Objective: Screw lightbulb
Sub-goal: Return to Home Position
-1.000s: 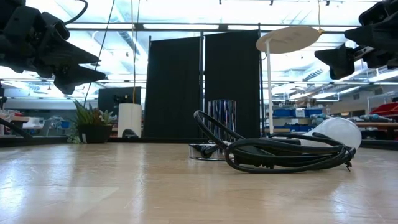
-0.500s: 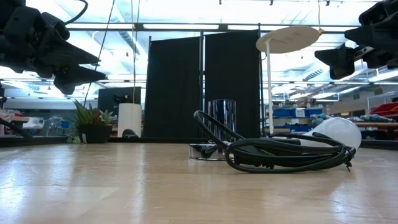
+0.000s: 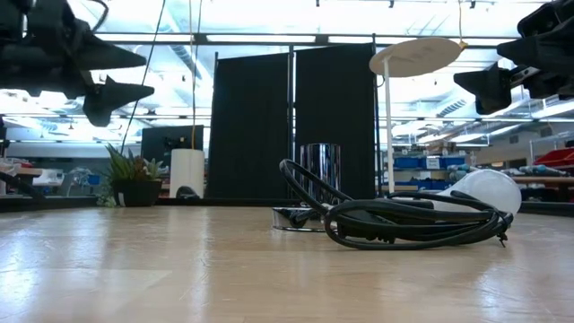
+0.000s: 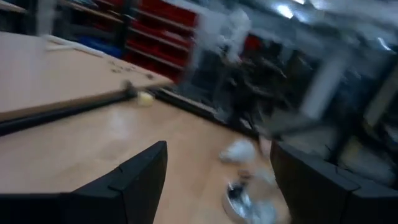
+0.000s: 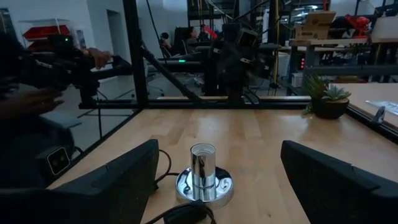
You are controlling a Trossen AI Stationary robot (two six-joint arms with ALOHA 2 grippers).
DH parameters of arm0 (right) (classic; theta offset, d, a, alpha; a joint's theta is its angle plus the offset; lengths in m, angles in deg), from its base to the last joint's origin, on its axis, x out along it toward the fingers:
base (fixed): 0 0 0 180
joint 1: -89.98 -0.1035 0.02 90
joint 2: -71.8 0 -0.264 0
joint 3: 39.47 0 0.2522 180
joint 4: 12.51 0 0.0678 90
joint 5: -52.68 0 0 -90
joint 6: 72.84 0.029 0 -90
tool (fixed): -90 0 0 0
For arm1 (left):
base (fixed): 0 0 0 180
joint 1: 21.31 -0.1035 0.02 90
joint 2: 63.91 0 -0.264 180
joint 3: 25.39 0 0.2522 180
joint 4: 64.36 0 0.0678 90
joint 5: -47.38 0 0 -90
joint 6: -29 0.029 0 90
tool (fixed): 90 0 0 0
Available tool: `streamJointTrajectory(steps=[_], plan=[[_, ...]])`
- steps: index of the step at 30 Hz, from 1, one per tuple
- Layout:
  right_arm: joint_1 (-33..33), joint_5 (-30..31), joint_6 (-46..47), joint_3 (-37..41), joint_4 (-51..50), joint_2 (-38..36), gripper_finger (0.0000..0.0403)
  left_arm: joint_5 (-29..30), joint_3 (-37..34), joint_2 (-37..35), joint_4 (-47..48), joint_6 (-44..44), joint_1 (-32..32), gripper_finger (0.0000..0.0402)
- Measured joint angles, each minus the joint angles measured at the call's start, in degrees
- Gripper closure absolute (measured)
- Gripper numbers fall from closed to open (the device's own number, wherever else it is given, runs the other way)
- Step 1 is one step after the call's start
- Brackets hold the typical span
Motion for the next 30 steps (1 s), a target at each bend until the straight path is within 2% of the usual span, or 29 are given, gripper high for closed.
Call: streamJointTrajectory(steps=[5,9,11,30], plan=[[0.0,-0.02,0.0,0.0,0.0,0.02,0.0057,-16.7,0.0,0.01,0.0,7.44,-1.78,0.0112],[0.0,-0.02,0.0,0.0,0.04,0.02,0.0057,-25.82,0.0,0.03,1.28,12.5,-2.31,0.0112],[0.0,-0.02,0.0,0.0,0.03,0.02,0.0057,-26.43,0.0,0.07,2.14,14.62,-2.33,0.0112],[0.0,-0.02,0.0,0.0,0.03,0.02,0.0057,-25.88,0.0,0.05,0.94,14.51,-2.13,0.0112]])
